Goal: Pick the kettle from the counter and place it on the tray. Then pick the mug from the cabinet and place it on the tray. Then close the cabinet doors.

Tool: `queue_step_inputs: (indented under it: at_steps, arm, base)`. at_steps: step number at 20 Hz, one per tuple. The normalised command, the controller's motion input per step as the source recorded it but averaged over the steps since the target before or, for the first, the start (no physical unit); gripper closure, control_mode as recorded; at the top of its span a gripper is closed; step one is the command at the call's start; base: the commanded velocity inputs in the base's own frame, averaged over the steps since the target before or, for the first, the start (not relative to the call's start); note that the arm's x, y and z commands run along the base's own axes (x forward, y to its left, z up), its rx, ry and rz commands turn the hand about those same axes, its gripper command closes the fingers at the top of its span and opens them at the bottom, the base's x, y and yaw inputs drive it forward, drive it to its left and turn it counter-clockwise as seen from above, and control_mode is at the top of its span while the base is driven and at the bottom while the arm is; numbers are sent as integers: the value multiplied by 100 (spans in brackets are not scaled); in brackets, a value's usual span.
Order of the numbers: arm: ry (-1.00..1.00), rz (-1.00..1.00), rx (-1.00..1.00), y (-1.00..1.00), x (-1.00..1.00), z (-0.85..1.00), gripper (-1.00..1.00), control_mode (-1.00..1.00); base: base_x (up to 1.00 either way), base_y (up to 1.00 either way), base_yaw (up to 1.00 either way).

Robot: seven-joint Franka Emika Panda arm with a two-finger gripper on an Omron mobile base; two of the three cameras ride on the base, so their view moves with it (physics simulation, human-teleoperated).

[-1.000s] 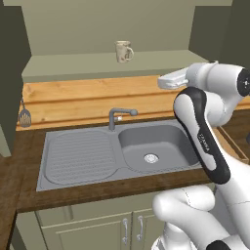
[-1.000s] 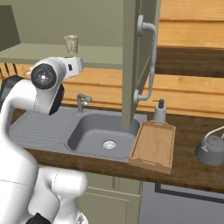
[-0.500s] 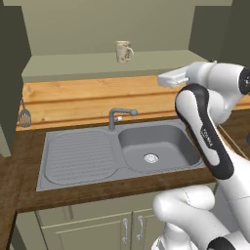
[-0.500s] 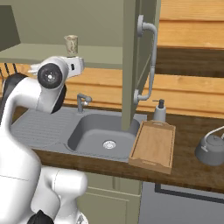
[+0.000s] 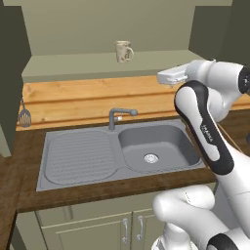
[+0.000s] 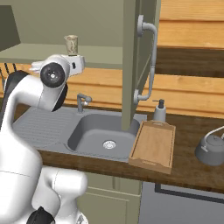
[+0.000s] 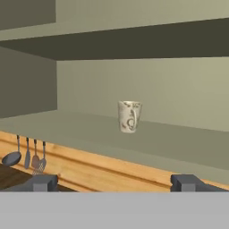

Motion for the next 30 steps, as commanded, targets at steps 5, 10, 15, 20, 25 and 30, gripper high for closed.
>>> queue_step_inputs:
  at_steps: [5, 10, 15, 20, 25, 30]
  arm:
    - [0, 0, 0, -5, 13, 0, -100, -100]
    - [7, 0, 1, -13, 78, 6, -100, -100]
    - [6, 0, -2, 4, 56, 30, -100, -100]
    - [0, 0, -9, 22, 31, 44, -100, -100]
    - [2, 0, -1, 25, 32, 6, -100, -100]
    - [5, 0, 0, 19, 45, -1, -100, -100]
  base:
    - [0, 0, 0]
    - [0, 0, 0]
    - [0, 0, 0]
    - [0, 0, 0]
    - [0, 0, 0]
    - [0, 0, 0]
